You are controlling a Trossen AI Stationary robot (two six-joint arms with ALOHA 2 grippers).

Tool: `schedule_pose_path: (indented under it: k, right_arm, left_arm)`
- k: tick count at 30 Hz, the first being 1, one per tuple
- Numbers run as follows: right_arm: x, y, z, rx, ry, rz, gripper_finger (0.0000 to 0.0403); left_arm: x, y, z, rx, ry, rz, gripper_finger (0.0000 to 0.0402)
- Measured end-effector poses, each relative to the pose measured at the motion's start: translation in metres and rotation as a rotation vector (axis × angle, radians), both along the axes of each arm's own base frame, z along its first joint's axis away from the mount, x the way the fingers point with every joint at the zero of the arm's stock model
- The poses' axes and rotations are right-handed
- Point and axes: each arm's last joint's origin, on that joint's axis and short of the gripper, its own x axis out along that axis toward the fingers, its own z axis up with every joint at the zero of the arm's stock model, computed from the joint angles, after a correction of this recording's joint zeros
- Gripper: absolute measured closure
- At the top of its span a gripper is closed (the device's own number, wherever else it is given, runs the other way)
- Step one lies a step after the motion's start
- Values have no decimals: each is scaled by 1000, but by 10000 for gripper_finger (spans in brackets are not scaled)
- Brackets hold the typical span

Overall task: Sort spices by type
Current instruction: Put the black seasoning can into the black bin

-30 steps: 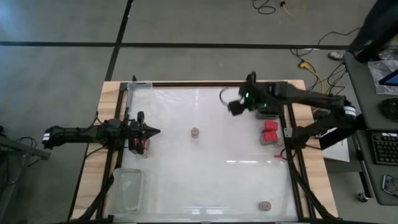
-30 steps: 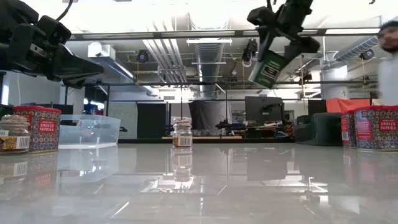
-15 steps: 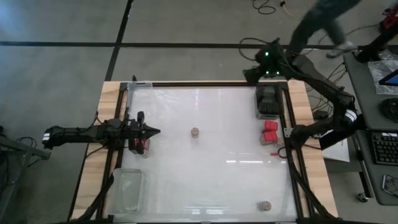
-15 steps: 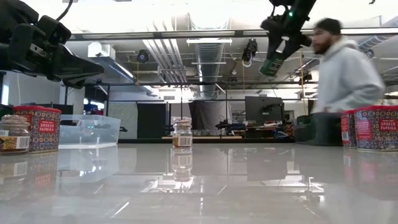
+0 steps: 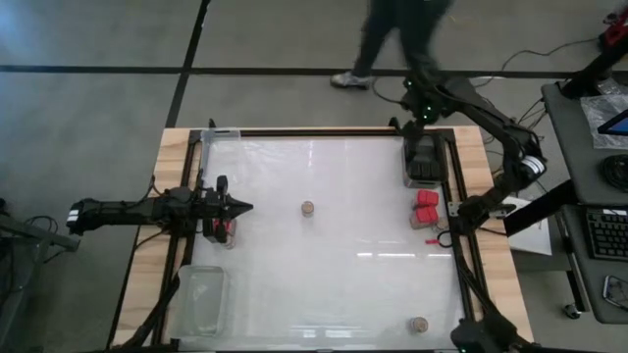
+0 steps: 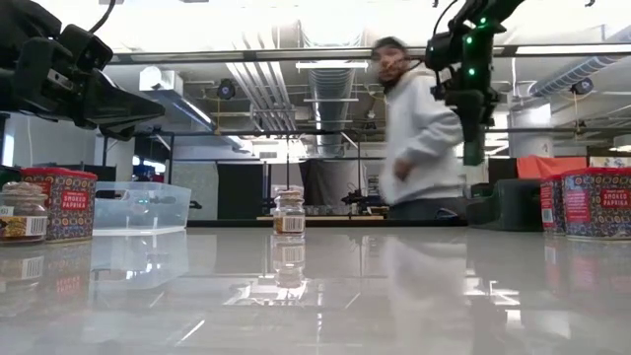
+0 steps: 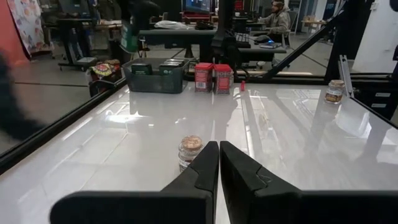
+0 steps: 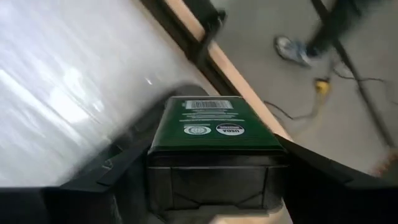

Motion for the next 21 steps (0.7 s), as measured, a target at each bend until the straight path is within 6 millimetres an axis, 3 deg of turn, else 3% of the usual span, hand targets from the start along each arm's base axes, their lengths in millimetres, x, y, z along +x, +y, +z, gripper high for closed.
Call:
schedule_pose_path:
  k: [8,16,21]
  right_arm:
    - [-5,4,-9,101,220,200,140]
    - [-1,-4,-29,160,317,298,112]
    - [3,-9,-47,218,357,312,123]
  left_arm:
    - [0,0,0,0,0,0,401]
    - [0,0,0,0,0,0,401]
    - [0,0,0,0,0,0,401]
